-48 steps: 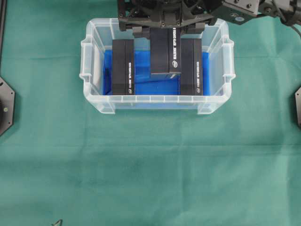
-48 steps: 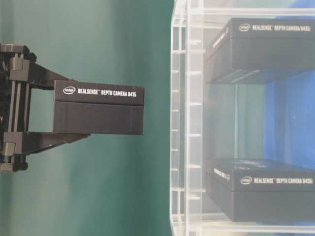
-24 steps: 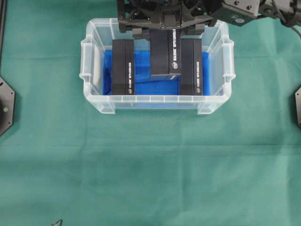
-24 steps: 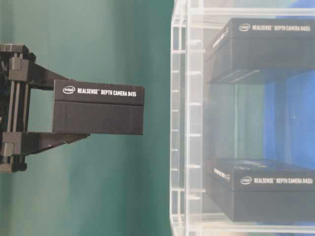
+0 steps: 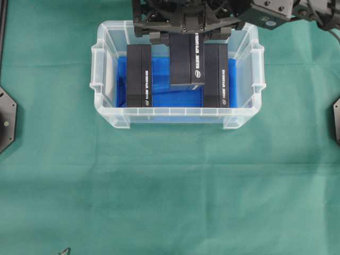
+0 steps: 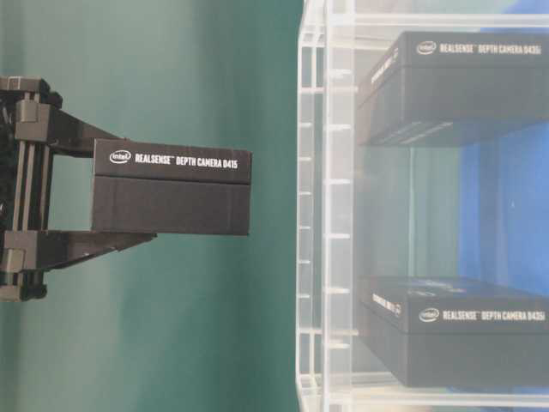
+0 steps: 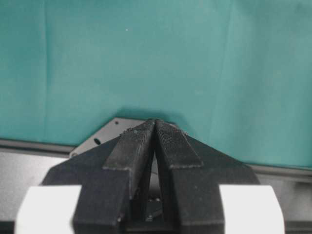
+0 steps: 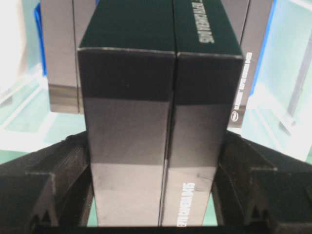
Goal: Take the box out of the case with the right arm.
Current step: 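Lift the middle box straight up out of the case, then carry the box forward over the case wall and lower it onto the table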
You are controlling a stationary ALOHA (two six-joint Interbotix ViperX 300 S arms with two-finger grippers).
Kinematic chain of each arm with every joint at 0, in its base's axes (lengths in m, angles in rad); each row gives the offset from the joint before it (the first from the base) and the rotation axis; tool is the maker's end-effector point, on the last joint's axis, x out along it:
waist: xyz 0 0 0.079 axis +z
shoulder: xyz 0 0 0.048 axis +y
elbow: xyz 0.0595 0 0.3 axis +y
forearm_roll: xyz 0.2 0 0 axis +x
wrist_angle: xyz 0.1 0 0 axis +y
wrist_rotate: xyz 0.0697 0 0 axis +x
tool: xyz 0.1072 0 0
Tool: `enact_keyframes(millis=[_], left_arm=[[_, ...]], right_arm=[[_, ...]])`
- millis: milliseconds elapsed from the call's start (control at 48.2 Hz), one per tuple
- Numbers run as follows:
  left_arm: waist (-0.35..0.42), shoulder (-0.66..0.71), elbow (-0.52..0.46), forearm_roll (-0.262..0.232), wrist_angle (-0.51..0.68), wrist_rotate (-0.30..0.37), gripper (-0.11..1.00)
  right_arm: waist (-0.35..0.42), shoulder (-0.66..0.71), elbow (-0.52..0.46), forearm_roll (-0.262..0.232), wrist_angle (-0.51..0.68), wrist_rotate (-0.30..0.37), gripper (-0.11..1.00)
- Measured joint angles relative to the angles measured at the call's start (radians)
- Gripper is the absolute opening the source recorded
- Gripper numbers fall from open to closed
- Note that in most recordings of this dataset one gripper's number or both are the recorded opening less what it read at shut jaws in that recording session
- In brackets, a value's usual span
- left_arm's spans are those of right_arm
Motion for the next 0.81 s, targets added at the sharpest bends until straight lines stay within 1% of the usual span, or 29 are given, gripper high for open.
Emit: enact_keyframes(millis=[560, 685, 809], left_arm=[[0.0, 0.0, 0.0, 0.0, 0.0, 0.0, 0.0], [0.0, 0.0, 0.0, -0.002, 0.0, 0.0, 0.0], [0.0, 0.0, 0.0, -0.002, -0.002, 0.0, 0.0]], right_arm=[[0.005, 0.0, 0.0, 0.0, 0.017, 0.0, 0.65], [0.023, 0.0, 0.0, -0.002, 0.023, 0.023, 0.65], [0.054, 0.0, 0.0, -0.002, 0.025, 0.066, 0.65]])
